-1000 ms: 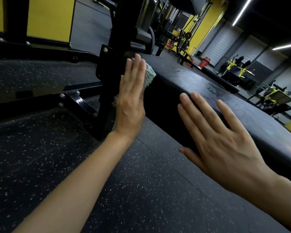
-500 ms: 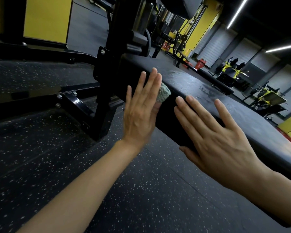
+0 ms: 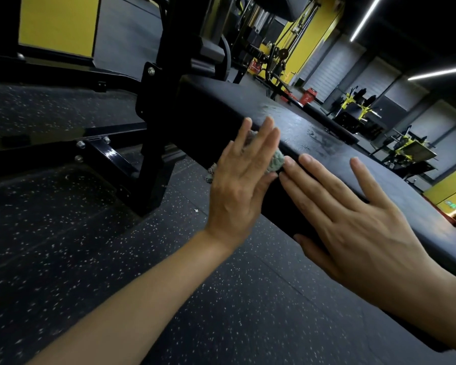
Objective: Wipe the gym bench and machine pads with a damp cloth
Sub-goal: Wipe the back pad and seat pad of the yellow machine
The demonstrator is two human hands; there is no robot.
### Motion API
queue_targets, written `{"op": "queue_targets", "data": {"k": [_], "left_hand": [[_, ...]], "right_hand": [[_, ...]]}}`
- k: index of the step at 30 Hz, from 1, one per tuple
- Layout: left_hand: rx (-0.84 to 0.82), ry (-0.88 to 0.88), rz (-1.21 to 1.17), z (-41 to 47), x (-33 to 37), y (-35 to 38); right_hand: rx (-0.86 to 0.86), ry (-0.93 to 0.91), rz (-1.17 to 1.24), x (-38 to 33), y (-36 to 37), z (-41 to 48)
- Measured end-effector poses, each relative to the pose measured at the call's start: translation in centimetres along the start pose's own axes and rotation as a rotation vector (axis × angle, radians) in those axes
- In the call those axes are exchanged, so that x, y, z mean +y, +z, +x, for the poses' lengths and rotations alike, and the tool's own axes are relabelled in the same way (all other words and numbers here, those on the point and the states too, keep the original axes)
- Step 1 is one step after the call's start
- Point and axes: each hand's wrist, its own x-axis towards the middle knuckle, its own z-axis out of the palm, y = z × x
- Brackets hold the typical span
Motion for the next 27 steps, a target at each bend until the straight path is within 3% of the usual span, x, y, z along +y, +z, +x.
{"op": "queue_targets", "data": {"k": [9, 15, 27], "left_hand": [[-0.027, 0.090, 0.260, 1.3, -2.1, -1.1], [0.077, -0.144, 0.111, 2.9, -3.3, -1.6], [-0.030, 0.017, 0.016, -0.9, 0.8, 0.3]], "right_hand": [[-0.038, 0.008, -0.004, 0.3, -0.4, -1.6], [-0.071, 0.018, -0.006, 0.2, -0.6, -2.4], [-0.046, 0.025, -0.004, 0.1, -0.4, -2.6]]}}
